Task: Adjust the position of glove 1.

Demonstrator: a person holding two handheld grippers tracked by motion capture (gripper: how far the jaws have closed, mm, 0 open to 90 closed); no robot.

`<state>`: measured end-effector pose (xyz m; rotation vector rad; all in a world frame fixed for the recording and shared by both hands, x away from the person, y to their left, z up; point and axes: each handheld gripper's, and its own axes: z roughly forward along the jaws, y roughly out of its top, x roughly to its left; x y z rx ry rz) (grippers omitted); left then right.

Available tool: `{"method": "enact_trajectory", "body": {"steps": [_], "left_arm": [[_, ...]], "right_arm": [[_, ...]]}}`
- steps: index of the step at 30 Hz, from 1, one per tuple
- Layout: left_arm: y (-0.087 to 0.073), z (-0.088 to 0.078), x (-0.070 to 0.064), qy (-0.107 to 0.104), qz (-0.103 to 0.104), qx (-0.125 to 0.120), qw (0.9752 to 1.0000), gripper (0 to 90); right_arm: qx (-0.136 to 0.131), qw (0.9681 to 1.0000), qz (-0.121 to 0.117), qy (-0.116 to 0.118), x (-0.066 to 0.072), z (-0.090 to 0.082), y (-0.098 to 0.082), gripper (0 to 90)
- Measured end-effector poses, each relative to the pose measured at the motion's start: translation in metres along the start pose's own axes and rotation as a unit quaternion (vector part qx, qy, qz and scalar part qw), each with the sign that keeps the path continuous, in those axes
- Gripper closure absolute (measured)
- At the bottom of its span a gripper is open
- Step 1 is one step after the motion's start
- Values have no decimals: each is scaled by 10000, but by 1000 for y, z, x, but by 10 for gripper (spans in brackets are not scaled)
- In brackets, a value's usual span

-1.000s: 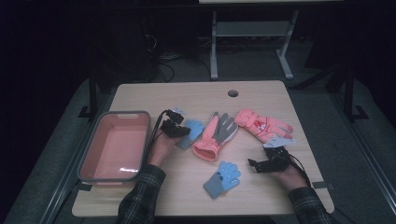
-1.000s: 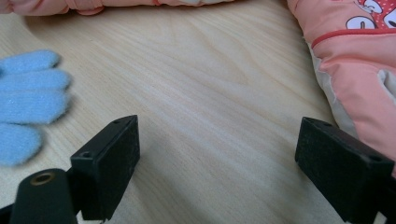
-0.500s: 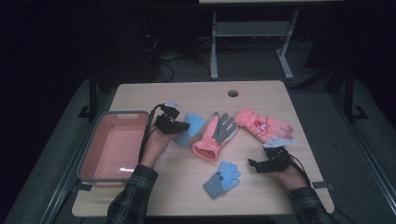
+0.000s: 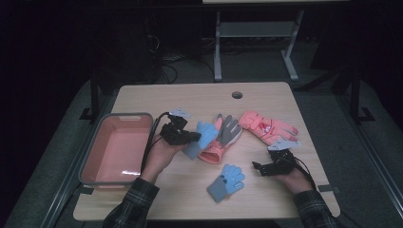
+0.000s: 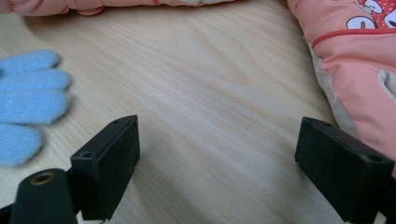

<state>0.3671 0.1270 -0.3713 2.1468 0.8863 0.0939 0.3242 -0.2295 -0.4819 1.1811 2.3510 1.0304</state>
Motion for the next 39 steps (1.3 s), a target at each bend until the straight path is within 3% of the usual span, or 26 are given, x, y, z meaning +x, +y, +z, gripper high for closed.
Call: {"method": "enact_trajectory", "body": {"steps": [4, 5, 10, 18, 32, 39], "left_arm": [[-1, -1, -13, -118, 50, 22, 9999, 887], [-2, -1, -22, -202, 82, 5, 9998, 887], [-5, -1, -38, -272, 179, 4, 9995, 886], [-16, 12, -64, -462, 335, 162, 9982, 887], [-37, 40, -83, -710, 360, 488, 9956, 886], [-45, 52, -89, -695, 409, 631, 9947, 886]], "right_arm": [[-3, 10000, 10, 2, 0, 0, 0, 134], [-1, 10000, 10, 2, 0, 0, 0, 134], [3, 10000, 18, 2, 0, 0, 0, 134], [-8, 10000, 39, 4, 1, 0, 0, 134], [-7, 10000, 35, 4, 1, 0, 0, 134], [-8, 10000, 35, 4, 1, 0, 0, 134]]}}
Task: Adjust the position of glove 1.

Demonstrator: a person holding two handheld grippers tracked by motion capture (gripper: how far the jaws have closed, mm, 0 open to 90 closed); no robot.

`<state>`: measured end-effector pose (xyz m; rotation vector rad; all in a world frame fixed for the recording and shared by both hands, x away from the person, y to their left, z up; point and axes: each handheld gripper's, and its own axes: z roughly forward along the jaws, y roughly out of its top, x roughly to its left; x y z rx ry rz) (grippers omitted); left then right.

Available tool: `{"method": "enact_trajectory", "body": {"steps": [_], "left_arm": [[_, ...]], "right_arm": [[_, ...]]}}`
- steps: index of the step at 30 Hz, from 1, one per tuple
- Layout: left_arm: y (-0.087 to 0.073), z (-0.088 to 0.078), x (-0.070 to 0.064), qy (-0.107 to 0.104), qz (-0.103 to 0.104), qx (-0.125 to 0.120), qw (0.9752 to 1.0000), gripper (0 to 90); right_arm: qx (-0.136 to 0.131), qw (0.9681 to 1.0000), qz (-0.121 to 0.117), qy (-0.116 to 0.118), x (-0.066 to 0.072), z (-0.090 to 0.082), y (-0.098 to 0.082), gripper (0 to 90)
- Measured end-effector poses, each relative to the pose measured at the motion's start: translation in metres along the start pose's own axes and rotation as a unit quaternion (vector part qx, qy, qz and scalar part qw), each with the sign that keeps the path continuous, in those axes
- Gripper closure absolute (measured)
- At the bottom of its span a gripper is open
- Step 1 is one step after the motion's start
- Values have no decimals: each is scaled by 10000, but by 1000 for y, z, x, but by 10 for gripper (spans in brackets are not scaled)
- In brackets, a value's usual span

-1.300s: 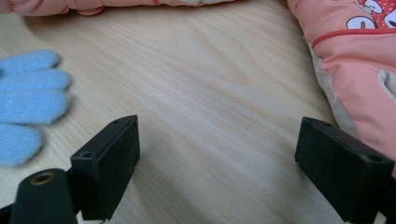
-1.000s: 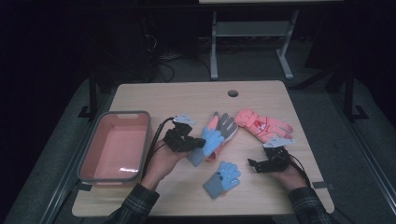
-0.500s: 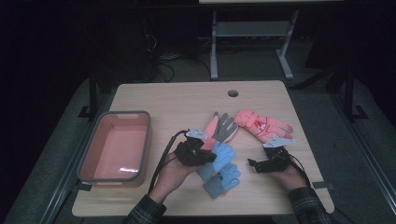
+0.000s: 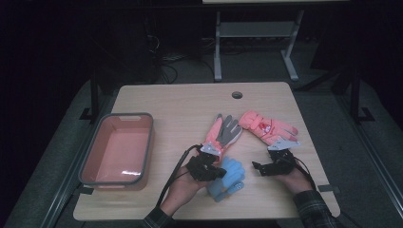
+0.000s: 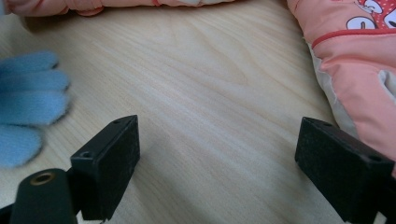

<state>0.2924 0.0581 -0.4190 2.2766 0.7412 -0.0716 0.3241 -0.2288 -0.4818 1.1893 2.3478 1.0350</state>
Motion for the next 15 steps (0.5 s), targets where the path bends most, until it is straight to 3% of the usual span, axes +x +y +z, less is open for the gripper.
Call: {"method": "enact_trajectory", "body": {"steps": [8, 13, 15], "left_arm": [[-5, 13, -2, 90, 118, 238, 9996, 884], [-10, 24, -4, 109, 50, 238, 9996, 880], [-10, 24, -2, 113, 154, 306, 9993, 810]], "right_arm": [[0, 10000, 0, 0, 0, 0, 0, 134], [2, 10000, 3, 1, 0, 0, 0, 134], [1, 10000, 2, 0, 0, 0, 0, 134]]}}
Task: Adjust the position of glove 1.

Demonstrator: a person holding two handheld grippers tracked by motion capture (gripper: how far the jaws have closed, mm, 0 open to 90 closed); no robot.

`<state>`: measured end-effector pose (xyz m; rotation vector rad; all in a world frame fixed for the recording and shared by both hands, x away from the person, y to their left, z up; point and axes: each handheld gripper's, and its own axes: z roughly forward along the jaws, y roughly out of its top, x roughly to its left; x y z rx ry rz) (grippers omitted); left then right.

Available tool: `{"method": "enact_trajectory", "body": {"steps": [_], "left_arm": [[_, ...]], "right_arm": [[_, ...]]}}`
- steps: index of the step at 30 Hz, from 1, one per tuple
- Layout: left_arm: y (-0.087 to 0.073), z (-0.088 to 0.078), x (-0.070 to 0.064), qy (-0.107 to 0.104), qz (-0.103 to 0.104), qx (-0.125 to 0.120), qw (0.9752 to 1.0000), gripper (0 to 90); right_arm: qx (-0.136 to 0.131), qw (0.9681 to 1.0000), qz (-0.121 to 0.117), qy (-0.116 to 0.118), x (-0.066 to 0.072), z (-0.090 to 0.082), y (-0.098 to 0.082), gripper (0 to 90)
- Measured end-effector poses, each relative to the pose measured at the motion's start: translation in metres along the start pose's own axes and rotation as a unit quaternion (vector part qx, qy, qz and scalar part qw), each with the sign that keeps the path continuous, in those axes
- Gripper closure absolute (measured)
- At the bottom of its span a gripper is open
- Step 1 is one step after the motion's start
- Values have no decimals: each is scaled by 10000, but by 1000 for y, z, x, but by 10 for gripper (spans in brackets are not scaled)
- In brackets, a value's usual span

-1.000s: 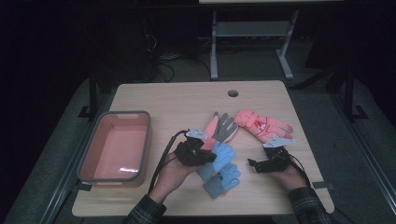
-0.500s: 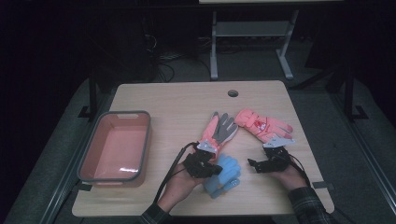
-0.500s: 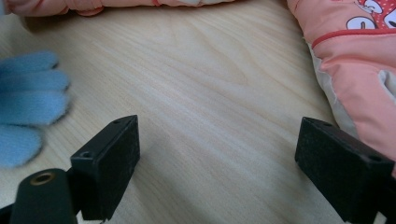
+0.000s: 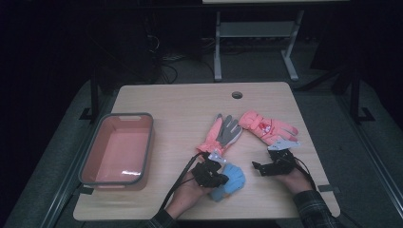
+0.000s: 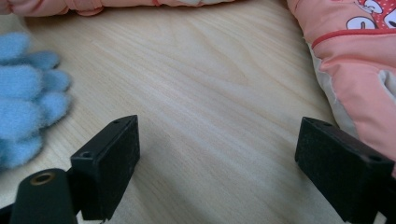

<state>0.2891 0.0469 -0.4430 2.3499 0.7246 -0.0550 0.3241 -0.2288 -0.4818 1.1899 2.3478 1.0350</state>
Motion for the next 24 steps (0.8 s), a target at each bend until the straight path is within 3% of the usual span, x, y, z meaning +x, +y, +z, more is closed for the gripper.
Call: {"method": "enact_trajectory", "body": {"steps": [1, 3, 4, 5, 7, 9, 15, 22, 24], "left_arm": [[1, -1, -2, 39, 3, -134, 9999, 724], [2, -2, -1, 67, 120, -76, 9999, 546], [2, -1, -2, 79, 129, -106, 9998, 480], [2, -2, -2, 137, 225, -78, 9996, 480], [2, 0, -5, 284, 312, -142, 9990, 347], [2, 2, -5, 264, 393, -69, 9989, 211], [6, 13, -10, 265, 591, 12, 9979, 138], [2, 26, -9, 513, 647, 130, 9965, 135], [1, 28, -9, 450, 613, 133, 9970, 134]], "right_arm": [[0, 10000, 4, 0, 0, 0, 0, 134], [0, 10000, 6, 1, 0, 0, 0, 134], [0, 10000, 4, 1, 0, 0, 0, 134], [0, 10000, 4, 1, 0, 0, 0, 134], [0, 10000, 5, 0, 0, 0, 0, 134], [6, 10000, 5, 4, 0, 0, 0, 134], [3, 10000, 1, 2, 0, 0, 0, 134], [3, 10000, -15, -1, 0, 0, 0, 134], [2, 10000, -15, 2, 0, 0, 0, 134]]}}
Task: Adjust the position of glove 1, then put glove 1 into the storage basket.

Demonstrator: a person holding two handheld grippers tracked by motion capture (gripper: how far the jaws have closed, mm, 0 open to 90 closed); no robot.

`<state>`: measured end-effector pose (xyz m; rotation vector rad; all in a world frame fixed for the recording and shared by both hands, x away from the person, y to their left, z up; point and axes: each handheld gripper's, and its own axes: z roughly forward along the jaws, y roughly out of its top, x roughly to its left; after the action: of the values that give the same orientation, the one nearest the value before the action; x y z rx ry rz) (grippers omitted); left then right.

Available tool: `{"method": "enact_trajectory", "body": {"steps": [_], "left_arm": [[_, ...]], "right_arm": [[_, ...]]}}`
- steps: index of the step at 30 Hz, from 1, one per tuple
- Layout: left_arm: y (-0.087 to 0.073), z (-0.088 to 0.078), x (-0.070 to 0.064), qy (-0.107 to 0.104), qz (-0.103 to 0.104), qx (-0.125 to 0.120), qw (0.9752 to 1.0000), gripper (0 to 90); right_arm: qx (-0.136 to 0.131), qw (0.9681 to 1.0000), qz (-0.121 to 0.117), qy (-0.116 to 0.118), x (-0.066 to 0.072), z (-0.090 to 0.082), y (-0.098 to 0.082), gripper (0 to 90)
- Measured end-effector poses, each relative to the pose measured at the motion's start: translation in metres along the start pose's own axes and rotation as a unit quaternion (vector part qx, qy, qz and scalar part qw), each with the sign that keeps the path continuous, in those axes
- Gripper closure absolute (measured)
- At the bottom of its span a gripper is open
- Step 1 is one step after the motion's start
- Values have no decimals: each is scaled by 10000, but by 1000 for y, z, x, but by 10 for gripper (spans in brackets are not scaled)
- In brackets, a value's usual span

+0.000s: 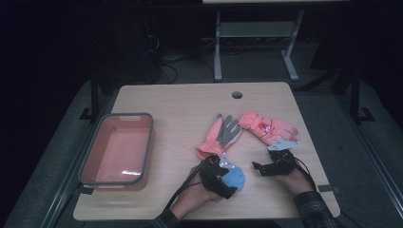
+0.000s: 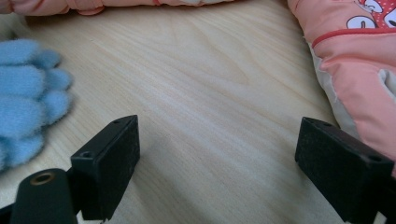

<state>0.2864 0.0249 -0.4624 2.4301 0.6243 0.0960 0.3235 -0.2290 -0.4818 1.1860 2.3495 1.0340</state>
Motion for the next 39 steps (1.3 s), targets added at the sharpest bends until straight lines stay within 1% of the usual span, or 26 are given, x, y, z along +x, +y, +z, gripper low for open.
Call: {"method": "enact_trajectory", "body": {"steps": [2, 3, 4, 6, 7, 8, 12, 13, 14, 18, 19, 21, 22, 26, 27, 28, 29, 30, 31, 32, 33, 35, 36, 37, 38, 39], "left_arm": [[-1, 1, -2, 89, 111, 21, 9999, 126], [-1, 1, -3, 119, 136, 7, 9998, 126], [-1, 1, -4, 191, 171, 8, 9997, 131], [-2, 1, -6, 263, 268, 25, 9993, 144], [-2, 1, -7, 270, 254, 3, 9993, 167], [-3, 1, -7, 273, 250, -21, 9993, 171], [-2, -2, -5, 256, 262, 5, 9993, 271], [-3, -3, -4, 255, 252, -12, 9994, 271], [-3, -5, -3, 253, 248, 2, 9994, 326], [-3, -6, -2, 235, 239, -22, 9994, 442], [-2, -7, -1, 224, 247, 14, 9994, 498], [-3, -8, 1, 209, 222, -7, 9995, 563], [-3, -9, 2, 170, 209, -9, 9996, 563], [-3, -11, 5, -3, 137, 10, 9999, 659], [-3, -11, 7, -71, 63, 9, 10000, 694], [-3, -11, 8, -110, 22, 10, 9999, 706], [-3, -11, 8, -110, 22, 10, 9999, 715], [-4, -11, 9, -179, -77, -39, 9998, 723], [-4, -11, 9, -179, -77, -39, 9998, 726], [-4, -12, 12, -223, -34, 18, 9997, 726], [-4, -12, 14, -290, -119, -22, 9995, 730], [-4, -13, 14, -339, -188, -61, 9992, 738], [-5, -15, 15, -427, -188, -39, 9989, 741], [-5, -15, 15, -474, -266, -91, 9985, 742], [-5, -15, 15, -474, -266, -91, 9985, 742], [-4, -17, 16, -522, -219, -50, 9984, 743]], "right_arm": [[3, 10000, 5, 2, 0, 0, 0, 134], [4, 10000, 6, 3, 0, 0, 0, 134], [4, 10000, 6, 3, 0, 0, 0, 134], [2, 10000, 11, 4, 0, 0, 0, 134], [1, 10000, 6, -2, 0, 0, 0, 134], [3, 10000, 9, -1, 0, 0, 0, 134], [3, 10000, 11, 1, 0, 0, 0, 134], [3, 10000, 11, 1, 0, 0, 0, 134], [3, 10000, 11, 1, 0, 0, 0, 134], [-8, 10000, -6, -7, 0, 0, 0, 134], [-11, 10000, -12, -6, 0, 0, 0, 134], [-13, 10000, -13, -6, 0, 0, 0, 134], [-13, 10000, -13, -6, 0, 0, 0, 134], [-8, 10000, -6, -5, 0, 0, 0, 134], [-12, 10000, -14, -4, 0, 0, 0, 134], [-11, 10000, -13, -3, 0, 0, 0, 134], [-11, 10000, -13, -3, 0, 0, 0, 134], [-12, 10000, -18, -1, 0, 0, 0, 134], [-12, 10000, -18, -1, 0, 0, 0, 134], [-13, 10000, -17, -1, 0, 0, 0, 134], [-13, 10000, -19, -1, 0, 0, 0, 134], [-14, 10000, -18, 1, 0, 0, 0, 134], [-15, 10000, -21, -1, 0, 0, 0, 134], [-15, 10000, -21, -2, 0, 0, 0, 134], [-15, 10000, -21, -2, 0, 0, 0, 134], [-11, 10000, -17, -1, 0, 0, 0, 134]]}}
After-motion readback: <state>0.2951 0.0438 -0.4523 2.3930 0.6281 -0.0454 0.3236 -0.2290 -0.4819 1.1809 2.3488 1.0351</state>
